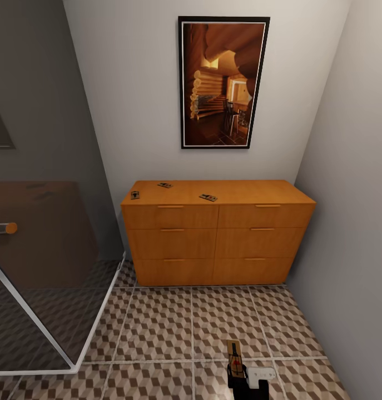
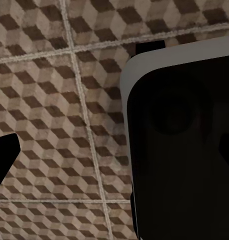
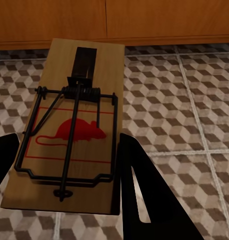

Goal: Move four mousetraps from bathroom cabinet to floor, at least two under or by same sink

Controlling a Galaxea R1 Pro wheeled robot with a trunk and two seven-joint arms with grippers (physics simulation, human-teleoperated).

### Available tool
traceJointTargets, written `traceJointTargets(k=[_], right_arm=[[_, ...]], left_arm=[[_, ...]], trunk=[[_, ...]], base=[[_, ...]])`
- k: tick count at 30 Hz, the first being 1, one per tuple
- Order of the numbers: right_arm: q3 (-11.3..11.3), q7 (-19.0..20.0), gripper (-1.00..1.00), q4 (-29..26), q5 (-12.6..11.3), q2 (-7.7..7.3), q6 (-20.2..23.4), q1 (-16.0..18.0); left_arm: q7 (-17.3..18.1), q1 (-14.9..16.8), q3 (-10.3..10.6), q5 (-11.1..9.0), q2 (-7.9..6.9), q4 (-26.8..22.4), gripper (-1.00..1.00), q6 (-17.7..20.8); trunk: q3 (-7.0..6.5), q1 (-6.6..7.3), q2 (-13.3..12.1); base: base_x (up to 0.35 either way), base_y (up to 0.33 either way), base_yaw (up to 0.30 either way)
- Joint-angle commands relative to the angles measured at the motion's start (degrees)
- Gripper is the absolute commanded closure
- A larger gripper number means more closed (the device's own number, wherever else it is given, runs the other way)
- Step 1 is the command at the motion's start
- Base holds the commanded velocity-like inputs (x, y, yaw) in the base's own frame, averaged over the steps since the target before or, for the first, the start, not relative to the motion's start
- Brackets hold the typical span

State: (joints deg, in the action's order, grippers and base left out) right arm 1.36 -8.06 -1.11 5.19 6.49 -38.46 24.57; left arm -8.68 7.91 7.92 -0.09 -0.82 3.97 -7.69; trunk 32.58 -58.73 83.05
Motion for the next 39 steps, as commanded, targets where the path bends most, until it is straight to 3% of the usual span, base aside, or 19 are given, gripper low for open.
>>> traceJointTargets(k=[1,39], right_arm=[[0.1,-0.3,1.00,0.1,0.4,0.01,-0.1,0.1],[0.1,-0.2,1.00,0.1,0.4,0.01,-0.1,0.0]], left_arm=[[-0.2,0.1,0.4,0.0,0.01,0.2,-1.00,-0.4],[-0.2,0.1,0.4,0.0,0.02,0.2,-1.00,-0.4]], trunk=[[0.05,0.00,0.0],[0.05,0.00,0.0]], base=[[0.000,0.000,0.000],[0.000,0.000,0.000]])
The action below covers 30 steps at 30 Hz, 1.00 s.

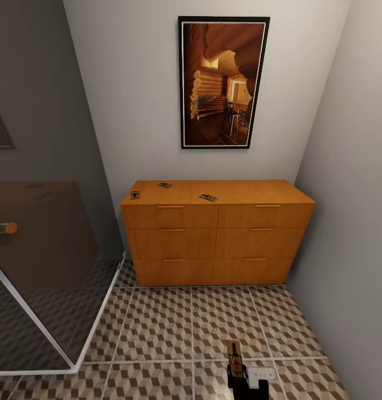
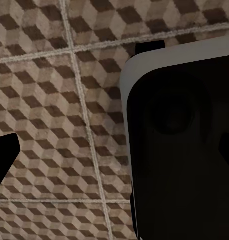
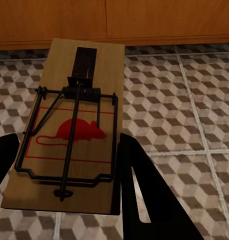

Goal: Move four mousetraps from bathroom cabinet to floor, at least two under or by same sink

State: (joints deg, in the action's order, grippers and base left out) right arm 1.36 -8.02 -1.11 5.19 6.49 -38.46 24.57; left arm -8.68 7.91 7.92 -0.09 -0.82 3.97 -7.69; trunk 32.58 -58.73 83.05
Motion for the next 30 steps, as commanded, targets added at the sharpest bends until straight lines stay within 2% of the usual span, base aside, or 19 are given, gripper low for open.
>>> traceJointTargets(k=[1,30], right_arm=[[0.1,-0.3,1.00,0.1,0.4,0.01,-0.1,0.0],[0.1,-0.3,1.00,0.1,0.4,0.01,-0.1,0.0]], left_arm=[[-0.2,0.1,0.4,0.0,0.01,0.2,-1.00,-0.4],[-0.2,0.1,0.4,0.0,0.02,0.2,-1.00,-0.4]], trunk=[[0.05,0.00,0.0],[0.05,0.00,0.0]], base=[[0.000,0.000,0.000],[0.000,0.000,0.000]])
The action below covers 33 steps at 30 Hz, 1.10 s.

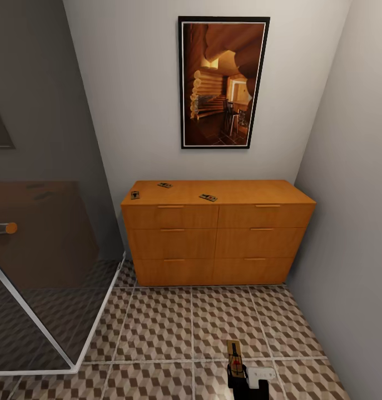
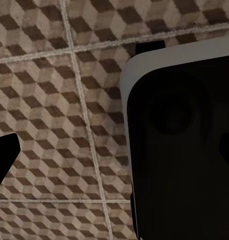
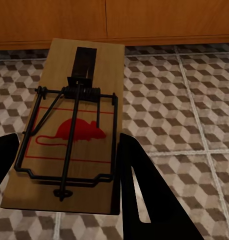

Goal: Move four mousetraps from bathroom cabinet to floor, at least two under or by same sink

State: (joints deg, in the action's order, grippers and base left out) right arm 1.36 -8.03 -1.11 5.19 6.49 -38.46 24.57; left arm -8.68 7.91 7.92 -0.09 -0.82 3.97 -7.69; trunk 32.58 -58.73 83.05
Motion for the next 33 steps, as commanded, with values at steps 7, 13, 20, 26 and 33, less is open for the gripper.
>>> traceJointTargets(k=[7,13,20,26,33], right_arm=[[0.1,-0.3,1.00,0.1,0.4,0.01,-0.1,0.0],[0.1,-0.3,1.00,0.1,0.4,0.01,-0.1,0.1],[0.1,-0.3,1.00,0.1,0.4,0.01,-0.1,0.0],[0.1,-0.3,1.00,0.1,0.4,0.01,-0.1,0.0],[0.1,-0.3,1.00,0.1,0.4,0.01,-0.1,0.0]], left_arm=[[-0.2,0.1,0.4,0.0,0.03,0.2,-1.00,-0.4],[-0.2,0.1,0.4,0.0,0.03,0.2,-1.00,-0.4],[-0.2,0.1,0.4,0.0,0.02,0.2,-1.00,-0.4],[-0.2,0.1,0.4,0.0,0.02,0.2,-1.00,-0.4],[-0.2,0.1,0.4,0.0,0.01,0.2,-1.00,-0.4]], trunk=[[0.05,0.00,0.0],[0.05,0.00,0.0],[0.05,0.00,0.0],[0.05,0.00,0.0],[0.05,0.00,0.0]], base=[[0.000,0.000,0.000],[0.000,0.000,0.000],[0.000,0.000,0.000],[0.000,0.000,0.000],[0.000,0.000,0.000]])
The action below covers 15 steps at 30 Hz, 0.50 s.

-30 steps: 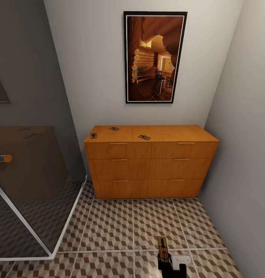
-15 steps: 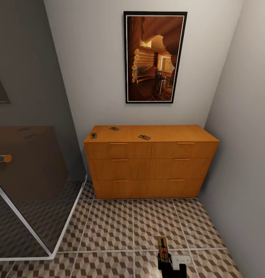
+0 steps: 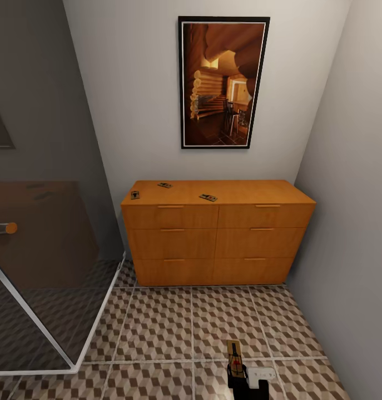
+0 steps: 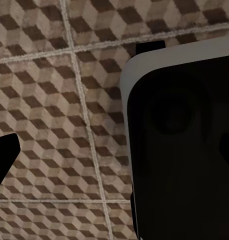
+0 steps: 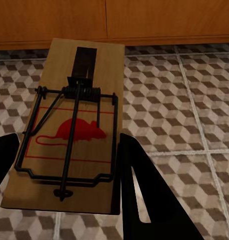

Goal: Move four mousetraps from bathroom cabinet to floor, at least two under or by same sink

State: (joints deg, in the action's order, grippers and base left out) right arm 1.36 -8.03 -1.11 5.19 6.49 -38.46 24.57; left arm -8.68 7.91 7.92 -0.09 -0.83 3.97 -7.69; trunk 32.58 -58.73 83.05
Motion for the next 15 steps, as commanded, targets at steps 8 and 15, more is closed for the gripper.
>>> traceJointTargets(k=[8,15], right_arm=[[0.1,-0.2,1.00,0.1,0.4,0.01,-0.1,0.0],[0.1,-0.3,1.00,0.1,0.4,0.01,-0.1,0.1]], left_arm=[[-0.2,0.1,0.4,0.0,0.02,0.2,-1.00,-0.4],[-0.2,0.1,0.4,0.0,0.02,0.2,-1.00,-0.4]], trunk=[[0.05,0.00,0.0],[0.05,0.00,0.0]], base=[[0.000,0.000,0.000],[0.000,0.000,0.000]])
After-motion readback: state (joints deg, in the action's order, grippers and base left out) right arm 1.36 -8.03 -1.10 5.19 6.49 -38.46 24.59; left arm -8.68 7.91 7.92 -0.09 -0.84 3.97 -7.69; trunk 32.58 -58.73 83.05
